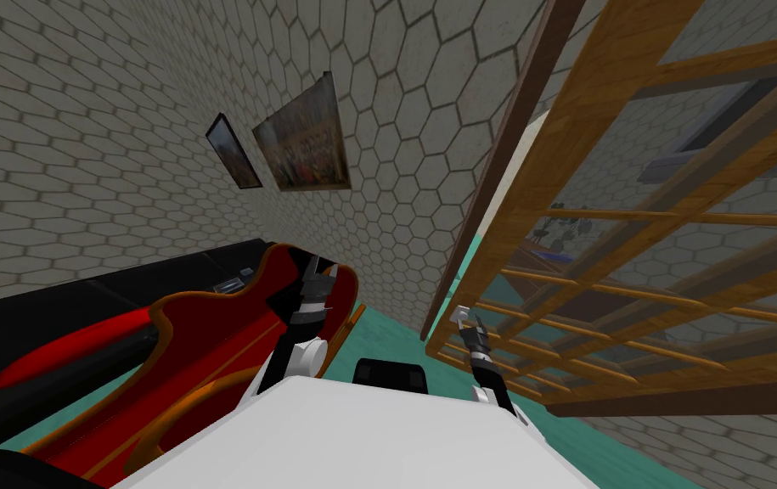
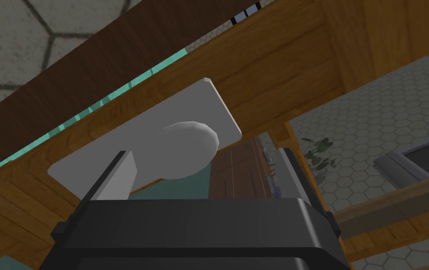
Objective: Pull the door open
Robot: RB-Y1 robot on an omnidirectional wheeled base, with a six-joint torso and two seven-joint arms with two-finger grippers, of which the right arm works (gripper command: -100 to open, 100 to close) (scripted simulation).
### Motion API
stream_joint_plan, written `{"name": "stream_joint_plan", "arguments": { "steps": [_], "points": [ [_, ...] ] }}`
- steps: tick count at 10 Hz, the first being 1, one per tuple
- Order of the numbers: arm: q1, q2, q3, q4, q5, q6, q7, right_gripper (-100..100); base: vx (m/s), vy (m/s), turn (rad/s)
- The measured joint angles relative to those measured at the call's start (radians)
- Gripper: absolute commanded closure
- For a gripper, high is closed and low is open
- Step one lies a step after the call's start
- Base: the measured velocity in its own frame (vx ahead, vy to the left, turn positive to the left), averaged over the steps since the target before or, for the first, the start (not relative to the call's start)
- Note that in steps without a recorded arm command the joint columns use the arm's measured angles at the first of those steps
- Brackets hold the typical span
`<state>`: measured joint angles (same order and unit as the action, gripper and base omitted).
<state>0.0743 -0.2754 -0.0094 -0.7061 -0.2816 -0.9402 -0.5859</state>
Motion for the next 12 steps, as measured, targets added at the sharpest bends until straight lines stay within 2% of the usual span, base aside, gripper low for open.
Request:
{"name": "stream_joint_plan", "arguments": {
  "steps": [12],
  "points": [
    [-0.012,0.028,0.07,-0.041,-0.145,0.038,-0.306,-100,-0.06,-0.011,0.027]
  ]
}}
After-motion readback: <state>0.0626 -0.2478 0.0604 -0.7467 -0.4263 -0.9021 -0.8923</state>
